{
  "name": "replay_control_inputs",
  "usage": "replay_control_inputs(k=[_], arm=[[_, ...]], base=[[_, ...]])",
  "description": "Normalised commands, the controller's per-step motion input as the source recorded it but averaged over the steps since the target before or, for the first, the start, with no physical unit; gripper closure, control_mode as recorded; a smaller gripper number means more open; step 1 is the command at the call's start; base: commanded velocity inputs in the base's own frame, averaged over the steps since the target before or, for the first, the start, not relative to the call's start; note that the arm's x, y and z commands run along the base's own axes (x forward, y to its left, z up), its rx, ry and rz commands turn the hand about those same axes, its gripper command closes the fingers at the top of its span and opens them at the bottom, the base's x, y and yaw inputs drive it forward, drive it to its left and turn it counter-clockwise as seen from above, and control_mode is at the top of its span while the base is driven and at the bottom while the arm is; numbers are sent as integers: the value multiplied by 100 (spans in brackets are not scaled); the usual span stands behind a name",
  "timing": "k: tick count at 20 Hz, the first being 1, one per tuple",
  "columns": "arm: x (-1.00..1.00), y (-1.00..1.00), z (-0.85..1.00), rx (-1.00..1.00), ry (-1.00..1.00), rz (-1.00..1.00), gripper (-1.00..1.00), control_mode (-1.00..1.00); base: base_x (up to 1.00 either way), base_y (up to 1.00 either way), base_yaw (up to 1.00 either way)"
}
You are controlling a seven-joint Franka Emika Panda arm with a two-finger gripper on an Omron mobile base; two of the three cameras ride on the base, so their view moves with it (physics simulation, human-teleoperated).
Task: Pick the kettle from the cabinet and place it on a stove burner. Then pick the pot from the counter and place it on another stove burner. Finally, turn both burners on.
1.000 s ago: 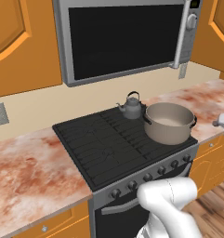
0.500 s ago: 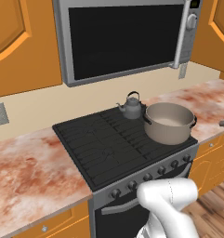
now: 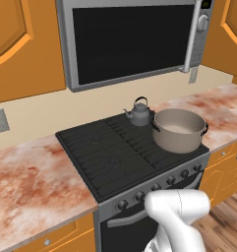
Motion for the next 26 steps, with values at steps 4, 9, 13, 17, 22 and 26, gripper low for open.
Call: replay_control_inputs(k=[4,9,13,17,22,26], arm=[[0,0,-30,40,5,-13,-100,-100],[3,0,-27,40,7,-12,-100,-100],[10,-4,-16,30,21,0,-100,-100],[32,0,-26,33,12,0,-100,-100],[19,0,-32,30,4,0,-100,-100],[7,0,-35,22,2,0,-100,-100]], base=[[0,0,0],[0,0,0],[0,0,0],[0,0,0],[0,0,0],[0,0,0]])
